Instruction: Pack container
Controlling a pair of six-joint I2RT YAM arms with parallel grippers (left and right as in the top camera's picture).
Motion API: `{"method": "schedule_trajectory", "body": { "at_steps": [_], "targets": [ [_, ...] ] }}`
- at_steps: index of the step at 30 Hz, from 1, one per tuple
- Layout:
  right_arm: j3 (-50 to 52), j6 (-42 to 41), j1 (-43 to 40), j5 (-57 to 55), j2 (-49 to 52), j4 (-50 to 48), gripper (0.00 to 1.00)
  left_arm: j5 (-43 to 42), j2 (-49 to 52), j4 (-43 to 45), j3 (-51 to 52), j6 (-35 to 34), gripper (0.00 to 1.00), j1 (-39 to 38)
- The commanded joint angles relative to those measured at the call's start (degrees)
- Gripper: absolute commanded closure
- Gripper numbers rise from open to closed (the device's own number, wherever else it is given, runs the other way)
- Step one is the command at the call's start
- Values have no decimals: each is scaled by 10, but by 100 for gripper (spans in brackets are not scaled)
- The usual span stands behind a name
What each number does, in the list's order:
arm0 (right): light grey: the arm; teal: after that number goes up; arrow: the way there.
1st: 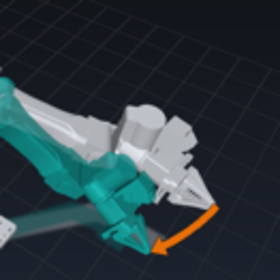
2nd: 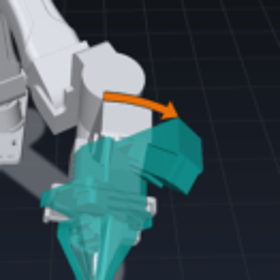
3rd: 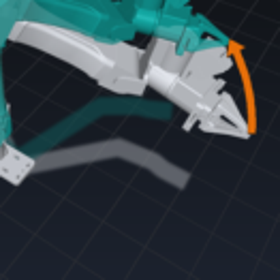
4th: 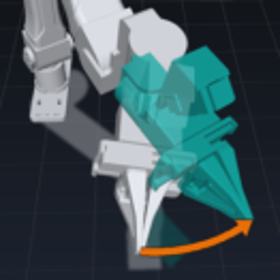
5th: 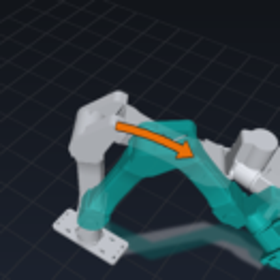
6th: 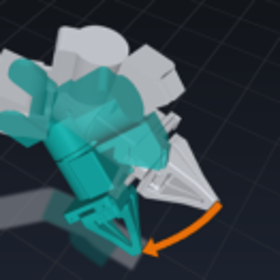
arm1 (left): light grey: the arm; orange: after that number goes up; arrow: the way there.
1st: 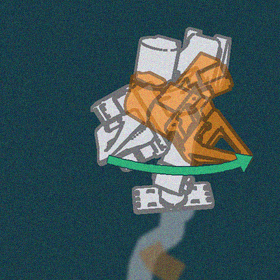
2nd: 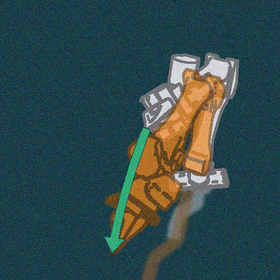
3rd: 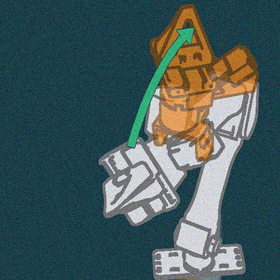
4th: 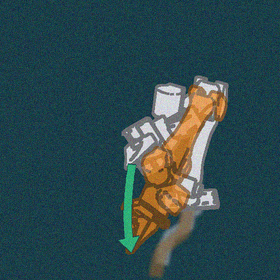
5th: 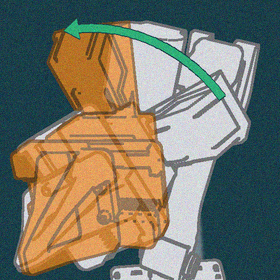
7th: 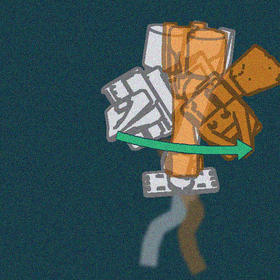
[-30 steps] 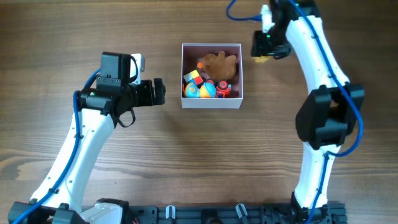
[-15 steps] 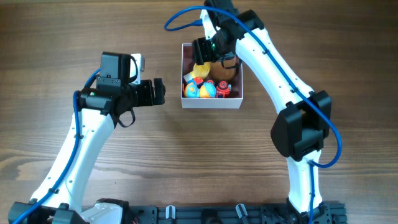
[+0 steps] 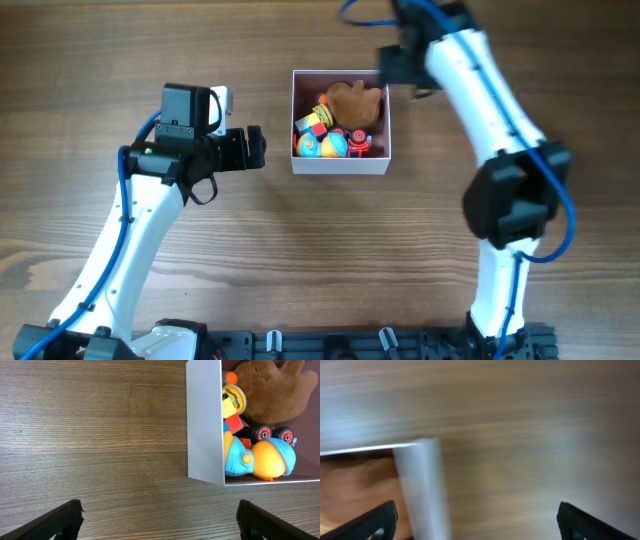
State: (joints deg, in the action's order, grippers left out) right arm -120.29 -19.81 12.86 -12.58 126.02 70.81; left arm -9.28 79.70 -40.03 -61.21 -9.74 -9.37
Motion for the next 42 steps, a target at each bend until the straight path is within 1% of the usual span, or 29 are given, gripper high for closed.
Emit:
{"method": "schedule_trajectory", "body": {
  "at_steps": [1, 5, 10, 13, 14, 15, 16, 17, 18, 20, 22, 23, 27, 31, 33, 34, 35, 37, 38, 41, 42],
  "targets": [
    [-12, -12, -78, -14, -61, 44, 0, -1, -2, 1, 3, 7, 0, 3],
    [-12, 13, -126, 50, -158, 67, 0, -1, -2, 1, 3, 7, 0, 3],
    [-2, 33, -141, 49, -305, 126, 0, -1, -2, 1, 3, 7, 0, 3],
    [90, 31, -141, 50, -393, 101, 0, -1, -2, 1, 3, 7, 0, 3],
    [209, 31, -141, 52, -473, 40, 0, -1, -2, 1, 3, 7, 0, 3],
    [268, 34, -141, 51, -517, -2, 0, -1, -2, 1, 3, 7, 0, 3],
    [299, 34, -141, 52, -542, -27, 0, -1, -2, 1, 3, 7, 0, 3],
    [367, 43, -141, 71, -601, -88, 0, -1, -2, 1, 2, 7, 0, 3],
    [437, 86, -141, 137, -669, -165, 0, -1, -2, 1, 2, 7, 0, 3],
    [526, 148, -141, 228, -761, -243, 0, -1, -2, 1, 3, 7, 0, 3],
    [581, 150, -141, 230, -825, -261, 0, -1, -2, 1, 3, 7, 0, 3],
    [599, 137, -141, 230, -849, -258, 0, -1, -2, 1, 3, 7, 0, 3],
    [612, 47, -141, 228, -869, -179, 0, -1, -2, 1, 3, 7, 0, 3],
    [612, 69, -141, 199, -854, -137, 0, -1, -2, 1, 3, 7, 0, 3],
    [612, 75, -141, 166, -844, -144, 0, -1, -2, 1, 3, 7, 0, 3],
    [613, 94, -141, 167, -842, -152, 0, -1, -2, 1, 3, 7, 0, 3],
    [613, 131, -141, 177, -839, -165, 0, -1, -2, 1, 2, 7, 0, 3],
    [613, 231, -141, 231, -835, -184, 0, -1, -2, 1, 2, 7, 0, 3],
    [613, 263, -141, 252, -834, -185, 0, -1, -2, 1, 3, 7, 0, 3],
    [615, 266, -141, 259, -834, -189, 0, -1, -2, 1, 3, 7, 0, 3],
    [621, 257, -141, 260, -834, -205, 0, -1, -2, 1, 3, 7, 0, 3]
  ]
}}
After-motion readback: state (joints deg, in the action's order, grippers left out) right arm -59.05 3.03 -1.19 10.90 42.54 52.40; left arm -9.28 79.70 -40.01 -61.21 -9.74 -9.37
